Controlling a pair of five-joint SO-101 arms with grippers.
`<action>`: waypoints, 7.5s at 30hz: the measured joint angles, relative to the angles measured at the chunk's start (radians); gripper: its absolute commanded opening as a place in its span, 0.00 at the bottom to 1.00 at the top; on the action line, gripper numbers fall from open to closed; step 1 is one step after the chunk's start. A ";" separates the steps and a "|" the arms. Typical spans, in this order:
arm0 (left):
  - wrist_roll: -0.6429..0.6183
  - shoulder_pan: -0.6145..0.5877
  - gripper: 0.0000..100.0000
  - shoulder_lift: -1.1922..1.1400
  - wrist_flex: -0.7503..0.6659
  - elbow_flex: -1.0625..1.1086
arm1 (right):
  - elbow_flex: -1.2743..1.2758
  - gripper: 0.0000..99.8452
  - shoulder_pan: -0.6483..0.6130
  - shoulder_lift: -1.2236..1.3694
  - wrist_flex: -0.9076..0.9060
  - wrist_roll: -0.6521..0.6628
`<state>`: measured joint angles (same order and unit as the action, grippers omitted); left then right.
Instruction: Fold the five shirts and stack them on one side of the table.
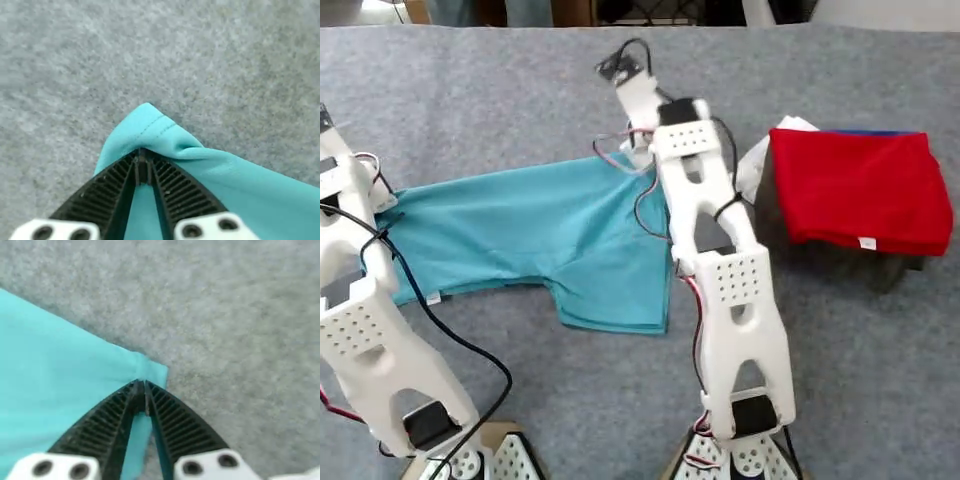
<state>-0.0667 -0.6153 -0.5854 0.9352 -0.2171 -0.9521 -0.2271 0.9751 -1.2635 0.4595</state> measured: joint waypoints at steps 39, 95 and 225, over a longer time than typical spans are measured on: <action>0.180 -0.037 0.03 -0.063 0.784 -0.663 | -0.620 0.01 0.063 0.207 -0.494 0.003; 0.322 -0.020 0.03 0.638 -0.061 0.916 | 0.902 0.01 0.015 -0.531 -0.064 0.043; 0.324 -0.213 0.03 1.138 -0.278 1.384 | 1.203 0.03 -0.446 -0.644 0.287 0.121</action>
<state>0.2570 -0.8286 0.5531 0.6575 1.1669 0.2509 -0.6736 0.3307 -0.9766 0.5808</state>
